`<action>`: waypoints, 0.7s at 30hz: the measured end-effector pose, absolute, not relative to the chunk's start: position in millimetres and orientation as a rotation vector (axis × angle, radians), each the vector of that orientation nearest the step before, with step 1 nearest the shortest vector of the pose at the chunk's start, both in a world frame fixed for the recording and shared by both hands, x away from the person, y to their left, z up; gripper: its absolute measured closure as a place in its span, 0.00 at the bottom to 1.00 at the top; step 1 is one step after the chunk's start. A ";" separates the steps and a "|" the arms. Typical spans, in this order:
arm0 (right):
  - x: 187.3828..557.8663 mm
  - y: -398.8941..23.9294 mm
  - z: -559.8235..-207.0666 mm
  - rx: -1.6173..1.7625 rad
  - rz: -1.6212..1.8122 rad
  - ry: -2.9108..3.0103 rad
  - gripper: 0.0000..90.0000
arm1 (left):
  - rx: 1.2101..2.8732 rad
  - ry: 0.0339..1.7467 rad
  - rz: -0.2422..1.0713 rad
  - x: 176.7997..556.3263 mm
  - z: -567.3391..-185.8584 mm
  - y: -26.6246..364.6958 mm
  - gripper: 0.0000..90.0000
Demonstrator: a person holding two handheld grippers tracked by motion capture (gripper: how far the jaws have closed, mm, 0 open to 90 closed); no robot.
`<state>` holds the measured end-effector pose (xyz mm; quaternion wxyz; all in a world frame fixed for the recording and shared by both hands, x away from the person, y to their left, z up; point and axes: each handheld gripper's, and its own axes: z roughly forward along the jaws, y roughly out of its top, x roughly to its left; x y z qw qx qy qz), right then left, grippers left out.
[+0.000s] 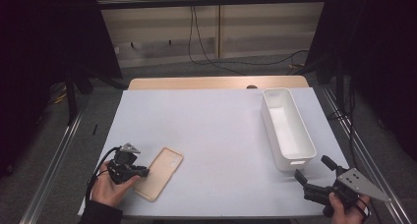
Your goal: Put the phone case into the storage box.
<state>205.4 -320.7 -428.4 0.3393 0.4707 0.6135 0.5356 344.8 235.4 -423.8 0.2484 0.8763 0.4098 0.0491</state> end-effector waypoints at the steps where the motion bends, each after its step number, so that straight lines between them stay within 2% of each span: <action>1: 205.3 -320.7 -428.4 1.225 1.395 1.596 0.00 | 2.398 1.114 0.157 345.0 -423.2 235.6 0.95; 10: 205.3 -320.7 -428.4 1.224 1.396 1.597 0.00 | 2.415 1.091 0.199 342.6 -423.8 233.3 0.96; 21: 205.3 -320.6 -428.4 1.223 1.396 1.599 0.00 | 2.411 1.091 0.187 343.3 -423.7 234.0 0.97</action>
